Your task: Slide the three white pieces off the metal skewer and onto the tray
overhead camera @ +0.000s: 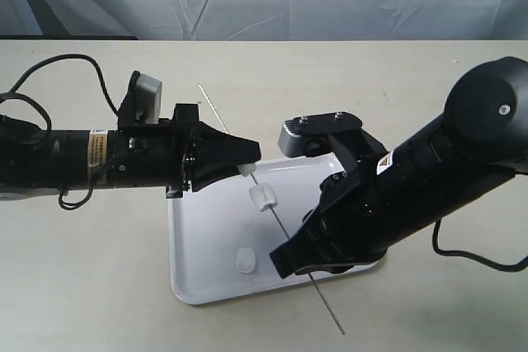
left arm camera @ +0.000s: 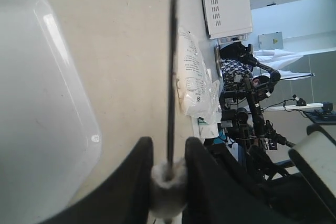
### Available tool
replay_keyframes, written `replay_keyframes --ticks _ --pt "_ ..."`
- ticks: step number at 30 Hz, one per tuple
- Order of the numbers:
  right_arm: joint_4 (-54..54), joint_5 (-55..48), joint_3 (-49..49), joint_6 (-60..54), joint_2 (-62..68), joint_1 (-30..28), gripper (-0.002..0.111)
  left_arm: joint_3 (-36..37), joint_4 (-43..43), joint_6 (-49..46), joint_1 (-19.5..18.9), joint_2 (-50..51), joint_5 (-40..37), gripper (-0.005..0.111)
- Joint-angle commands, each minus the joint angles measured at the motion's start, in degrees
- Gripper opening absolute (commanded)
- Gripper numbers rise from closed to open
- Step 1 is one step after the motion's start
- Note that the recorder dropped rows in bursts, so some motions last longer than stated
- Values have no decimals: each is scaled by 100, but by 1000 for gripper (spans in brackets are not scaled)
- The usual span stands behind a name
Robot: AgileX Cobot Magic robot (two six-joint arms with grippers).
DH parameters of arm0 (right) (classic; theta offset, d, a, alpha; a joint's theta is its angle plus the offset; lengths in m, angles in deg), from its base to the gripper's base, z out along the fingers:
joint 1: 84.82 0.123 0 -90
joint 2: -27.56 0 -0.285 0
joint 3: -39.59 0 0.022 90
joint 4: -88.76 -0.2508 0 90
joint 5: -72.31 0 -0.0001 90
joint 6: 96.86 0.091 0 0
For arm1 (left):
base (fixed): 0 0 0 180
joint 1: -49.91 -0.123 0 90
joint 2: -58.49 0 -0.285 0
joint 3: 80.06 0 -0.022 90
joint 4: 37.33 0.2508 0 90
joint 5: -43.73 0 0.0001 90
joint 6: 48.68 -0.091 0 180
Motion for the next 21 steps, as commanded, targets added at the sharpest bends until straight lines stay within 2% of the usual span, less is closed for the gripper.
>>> replay_keyframes --ticks 1,10,16,21 --pt "-26 32 4 -66 -36 -19 -1 -11 -38 -36 20 -45 96 19" --pt "-26 -60 4 -66 -36 -19 -1 -11 -163 -36 20 -45 111 19" --pt "0 -69 4 -83 -36 -19 -1 -11 -238 -36 20 -45 111 13" --pt "8 -151 4 -79 -36 -19 -1 -11 -265 -36 20 -45 111 13"
